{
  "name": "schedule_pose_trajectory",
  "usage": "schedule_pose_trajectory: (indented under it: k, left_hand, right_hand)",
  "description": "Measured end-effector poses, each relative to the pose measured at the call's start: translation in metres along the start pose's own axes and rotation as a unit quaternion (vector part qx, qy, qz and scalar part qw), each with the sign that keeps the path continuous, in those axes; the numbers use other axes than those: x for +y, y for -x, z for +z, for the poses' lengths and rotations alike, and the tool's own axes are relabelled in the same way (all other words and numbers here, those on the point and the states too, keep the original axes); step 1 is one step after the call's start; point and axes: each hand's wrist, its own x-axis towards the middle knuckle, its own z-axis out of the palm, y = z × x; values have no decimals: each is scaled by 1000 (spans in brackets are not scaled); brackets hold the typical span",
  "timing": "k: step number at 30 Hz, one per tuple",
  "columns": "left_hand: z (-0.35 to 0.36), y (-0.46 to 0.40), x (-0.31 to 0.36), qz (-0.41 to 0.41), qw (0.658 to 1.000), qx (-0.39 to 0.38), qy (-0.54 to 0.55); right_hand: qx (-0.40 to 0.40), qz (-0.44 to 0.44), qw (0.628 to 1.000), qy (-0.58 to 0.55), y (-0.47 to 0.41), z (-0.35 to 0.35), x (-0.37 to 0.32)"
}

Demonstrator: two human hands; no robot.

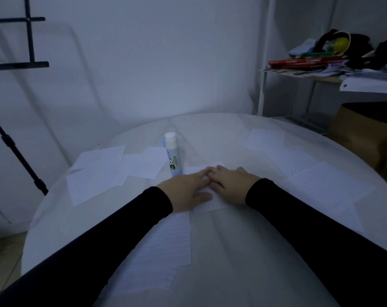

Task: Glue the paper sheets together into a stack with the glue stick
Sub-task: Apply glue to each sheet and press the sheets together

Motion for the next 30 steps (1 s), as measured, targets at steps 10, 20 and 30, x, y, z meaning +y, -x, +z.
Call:
schedule_pose_trajectory:
  k: [10,20,30]
  left_hand:
    - [-16,1,-8,-74,997,8,-32]
    - [-4,-16,6,-85,992,-6,-95]
    - [-3,-2,3,-63,996,53,-28]
  right_hand:
    - [-17,72,995,63,1,-3,11]
    - [-68,32,997,14,-4,-8,5]
    - [-9,26,1000,9,19,-11,4]
